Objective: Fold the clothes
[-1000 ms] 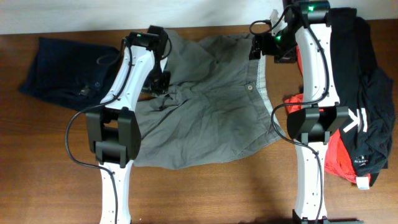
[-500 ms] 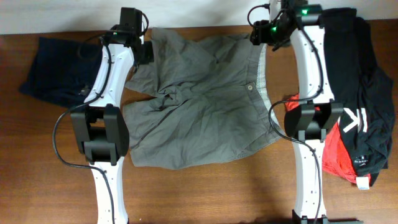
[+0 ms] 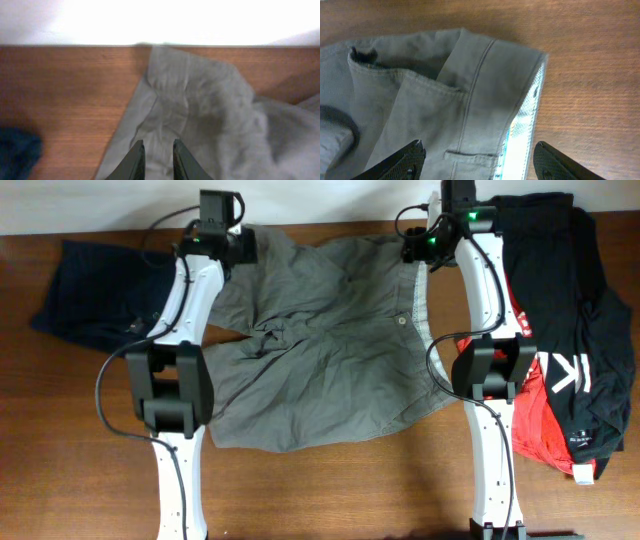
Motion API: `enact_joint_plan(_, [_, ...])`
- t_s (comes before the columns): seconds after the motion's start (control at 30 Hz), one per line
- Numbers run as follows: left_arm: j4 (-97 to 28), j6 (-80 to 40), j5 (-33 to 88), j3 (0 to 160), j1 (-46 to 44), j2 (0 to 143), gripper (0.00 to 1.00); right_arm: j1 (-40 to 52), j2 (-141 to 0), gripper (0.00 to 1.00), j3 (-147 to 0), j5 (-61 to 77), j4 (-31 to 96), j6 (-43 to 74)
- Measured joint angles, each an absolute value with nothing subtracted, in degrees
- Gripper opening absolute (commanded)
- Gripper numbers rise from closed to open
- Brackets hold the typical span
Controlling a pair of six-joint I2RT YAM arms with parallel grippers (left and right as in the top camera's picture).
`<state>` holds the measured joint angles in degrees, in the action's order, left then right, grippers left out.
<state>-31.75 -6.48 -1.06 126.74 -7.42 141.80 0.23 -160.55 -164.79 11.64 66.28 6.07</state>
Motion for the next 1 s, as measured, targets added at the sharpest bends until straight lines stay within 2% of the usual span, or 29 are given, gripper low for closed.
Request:
enact_joint_plan(0.27, [-24.53,-6.04,-0.14,126.58,-7.42,148.62,0.20,-0.82,-160.55,0.74,-164.22,12.43,61.76,6.07])
enact_joint_plan(0.6, [-20.45,-6.02,1.34,126.58,-7.42,150.63,0.20,-0.82,-160.57,0.69,-155.37,12.95,55.83,6.72])
enact_joint_plan(0.73, [-21.50,-5.98,1.48,126.61,-7.42,151.41,0.17,-0.82,-160.57,0.55,-153.49,13.08,54.59,7.57])
enact_joint_plan(0.8, [-22.20,-5.82,1.08,126.65,-7.42,151.41,0.16,-0.82,-160.57,0.40,-153.40,13.15,53.74,7.73])
enact_joint_plan(1.0, [-23.51,-5.78,0.54,127.04,-7.42,151.41,0.13,-0.82,-160.57,0.28,-153.40,13.15,52.01,7.75])
